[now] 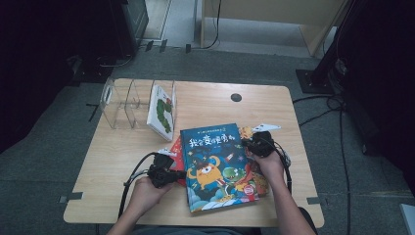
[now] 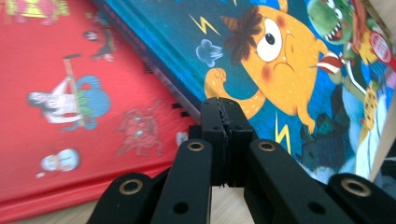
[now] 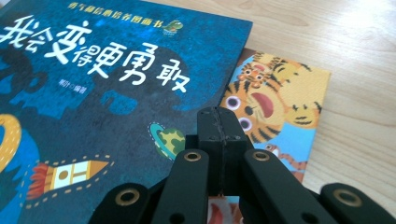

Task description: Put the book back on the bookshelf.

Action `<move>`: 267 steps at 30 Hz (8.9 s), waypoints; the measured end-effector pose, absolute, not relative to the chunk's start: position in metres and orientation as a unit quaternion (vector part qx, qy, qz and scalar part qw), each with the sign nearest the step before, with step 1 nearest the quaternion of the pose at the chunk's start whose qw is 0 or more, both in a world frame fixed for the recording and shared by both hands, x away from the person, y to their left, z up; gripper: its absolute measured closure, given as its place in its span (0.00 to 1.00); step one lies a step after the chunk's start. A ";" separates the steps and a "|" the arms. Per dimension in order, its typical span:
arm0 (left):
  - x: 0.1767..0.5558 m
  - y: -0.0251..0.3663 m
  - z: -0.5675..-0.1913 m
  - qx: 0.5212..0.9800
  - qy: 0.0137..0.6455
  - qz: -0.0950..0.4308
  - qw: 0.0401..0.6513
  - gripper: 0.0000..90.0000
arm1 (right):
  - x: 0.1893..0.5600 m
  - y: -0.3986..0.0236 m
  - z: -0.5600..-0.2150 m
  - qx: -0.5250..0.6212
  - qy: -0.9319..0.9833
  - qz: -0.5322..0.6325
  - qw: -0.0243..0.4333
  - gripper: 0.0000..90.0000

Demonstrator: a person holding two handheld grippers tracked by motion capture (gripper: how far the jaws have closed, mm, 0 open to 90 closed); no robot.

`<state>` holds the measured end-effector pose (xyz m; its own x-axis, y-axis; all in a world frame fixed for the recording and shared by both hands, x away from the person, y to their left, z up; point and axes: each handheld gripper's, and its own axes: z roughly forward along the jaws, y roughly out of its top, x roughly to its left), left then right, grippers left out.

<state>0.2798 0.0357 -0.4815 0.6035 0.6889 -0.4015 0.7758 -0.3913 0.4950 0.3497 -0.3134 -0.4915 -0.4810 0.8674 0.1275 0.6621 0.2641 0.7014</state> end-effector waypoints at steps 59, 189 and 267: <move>0.272 -0.031 -0.482 0.854 0.395 -0.051 0.335 1.00 | 0.318 -0.368 -0.482 0.519 0.736 0.390 0.190 1.00; 0.321 0.050 -0.481 0.815 0.497 -0.009 0.298 1.00 | 0.345 -0.396 -0.501 0.557 0.730 0.369 0.143 1.00; 0.351 0.031 -0.481 0.792 0.518 -0.077 0.314 0.41 | 0.316 -0.381 -0.498 0.520 0.762 0.365 0.125 1.00</move>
<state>0.3508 0.0313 -0.4812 0.4508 0.7724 -0.4474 0.8693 -0.2661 0.4166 0.3162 -0.3806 -0.4984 -0.4272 0.8842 0.1891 0.7018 0.1924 0.6859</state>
